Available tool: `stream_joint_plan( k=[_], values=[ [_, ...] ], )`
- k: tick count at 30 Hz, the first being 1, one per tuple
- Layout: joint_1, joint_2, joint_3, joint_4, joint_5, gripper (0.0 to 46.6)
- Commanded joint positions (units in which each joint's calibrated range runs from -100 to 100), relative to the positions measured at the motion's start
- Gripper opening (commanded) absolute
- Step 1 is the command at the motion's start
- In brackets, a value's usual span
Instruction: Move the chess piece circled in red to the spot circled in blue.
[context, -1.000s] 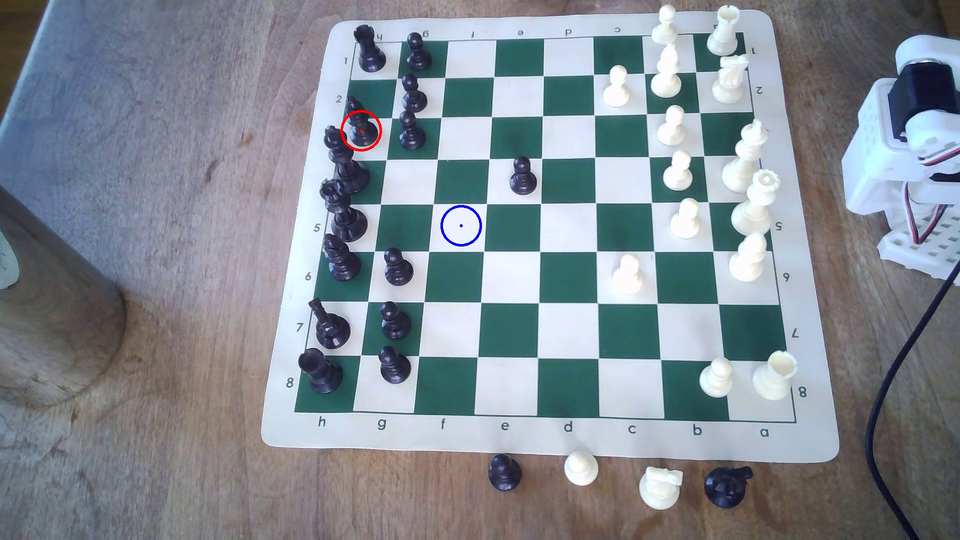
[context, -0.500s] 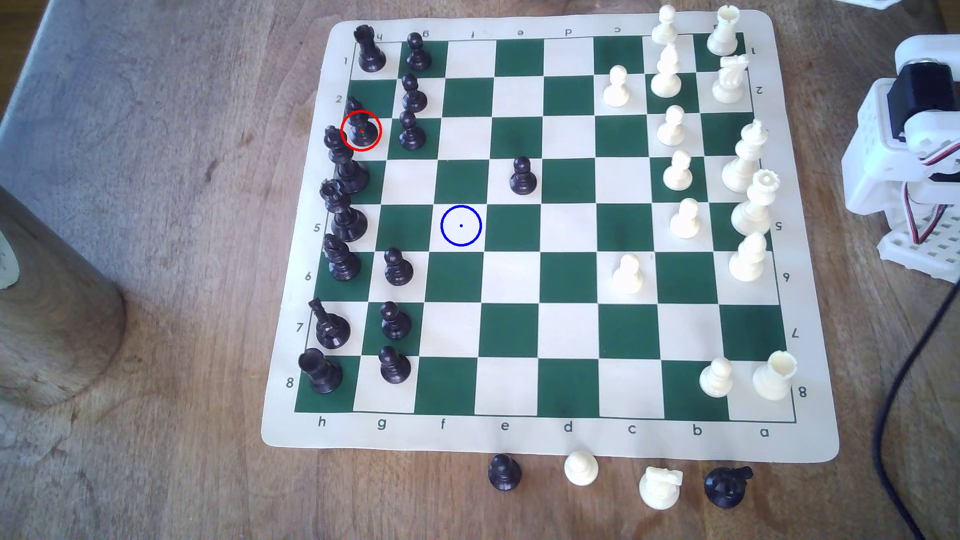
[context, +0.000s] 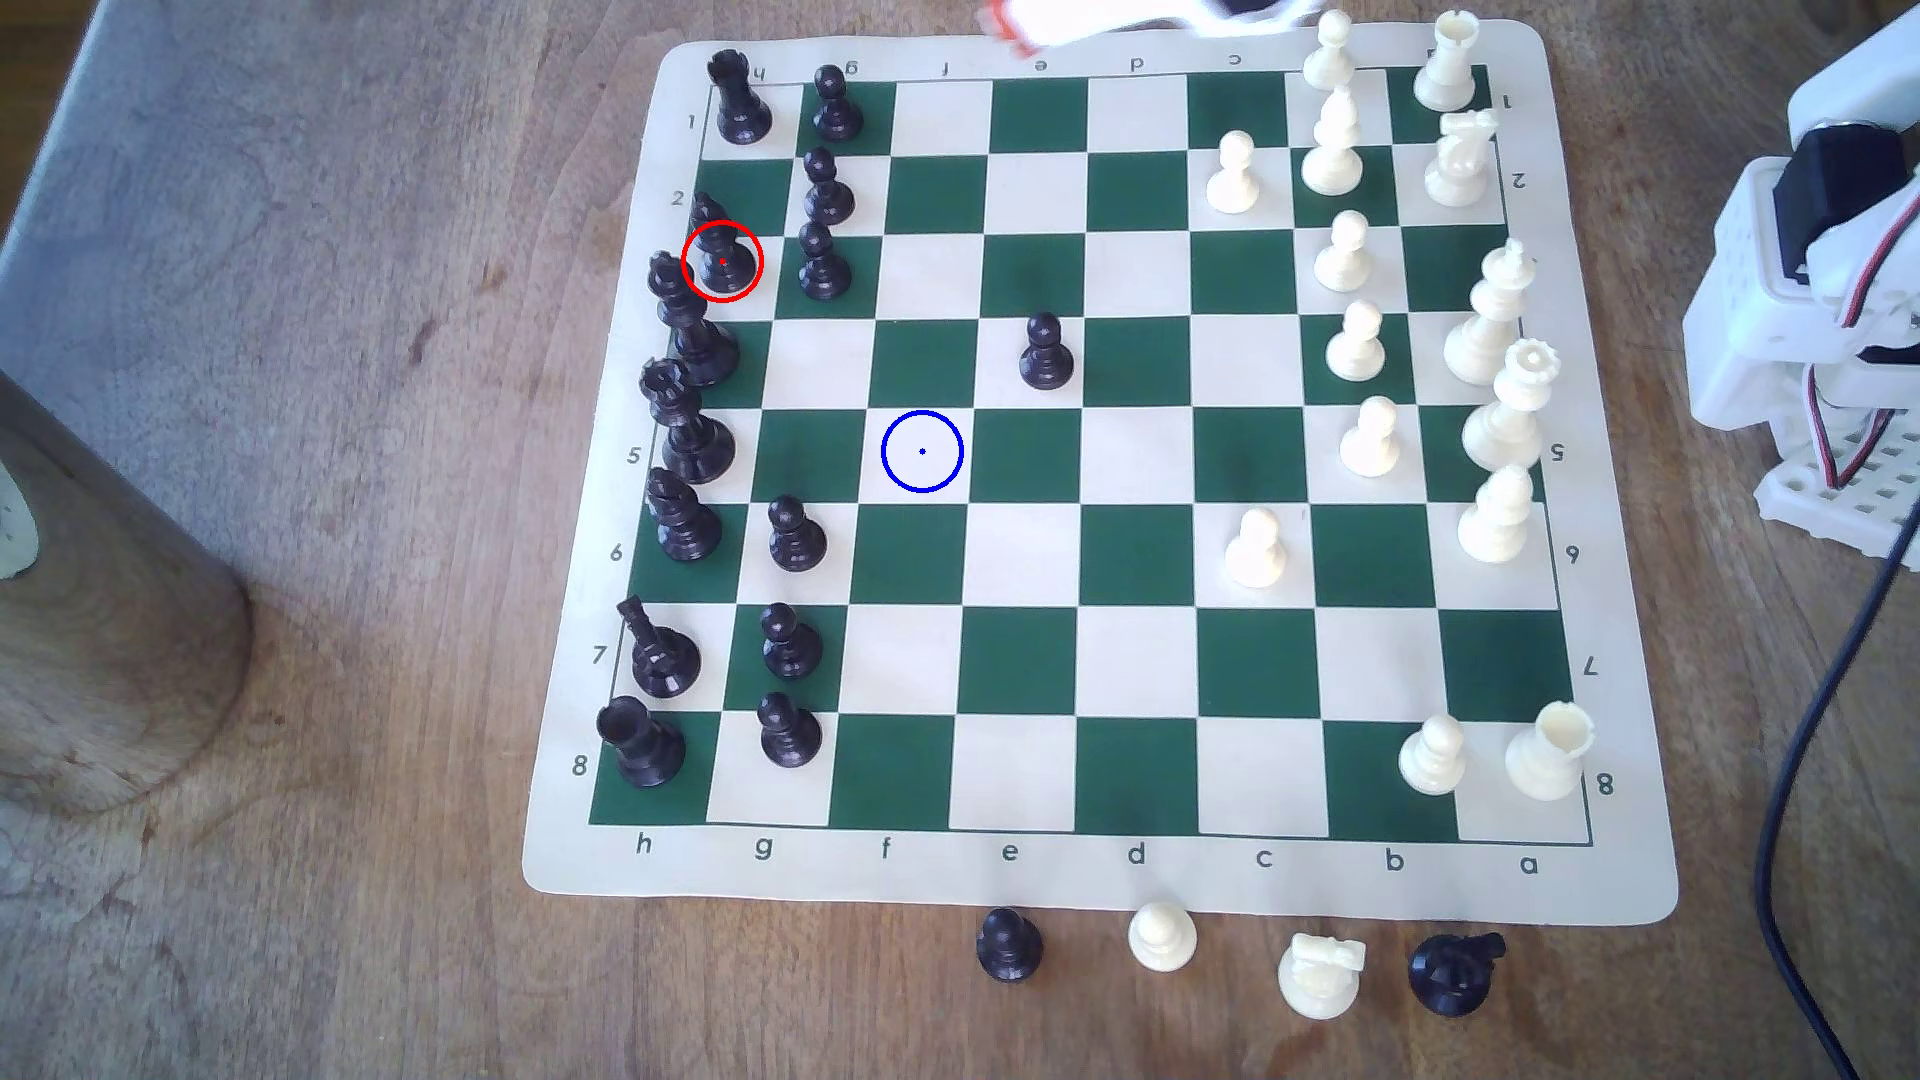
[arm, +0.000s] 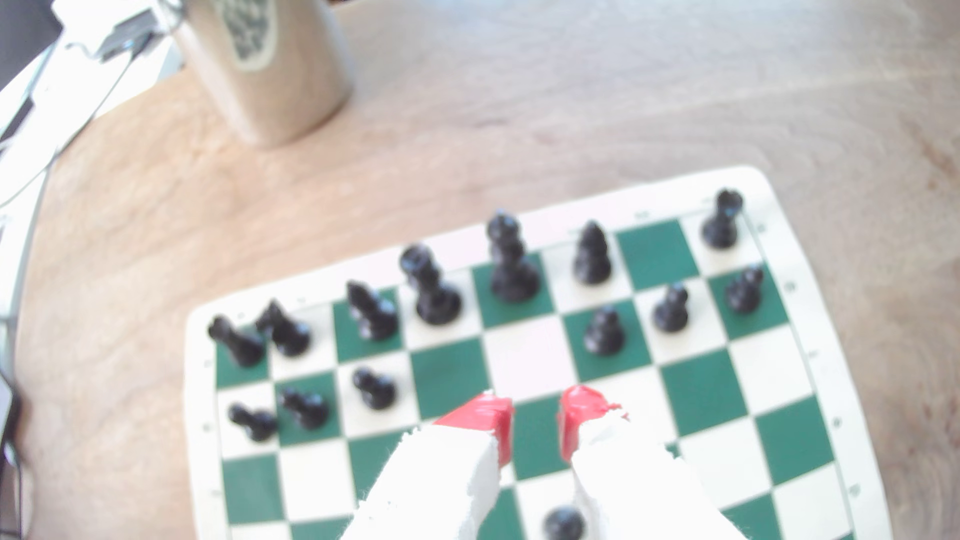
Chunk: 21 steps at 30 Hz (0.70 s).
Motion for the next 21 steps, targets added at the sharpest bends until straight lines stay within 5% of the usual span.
stream_joint_plan(
  k=[1,13,16,18,21],
  values=[
    [1.6,9.9,-14.0,-1.8,-0.5,5.4],
    [3.3,30.9,-27.6,-9.0,-1.6,8.9],
    [3.1,33.7,-29.9,-10.5,-2.0,11.8],
    [3.5,37.4,-33.3,-11.7,-2.5,18.0],
    [4.5,40.7,-36.6,-12.0,-2.4,19.4]
  ],
)
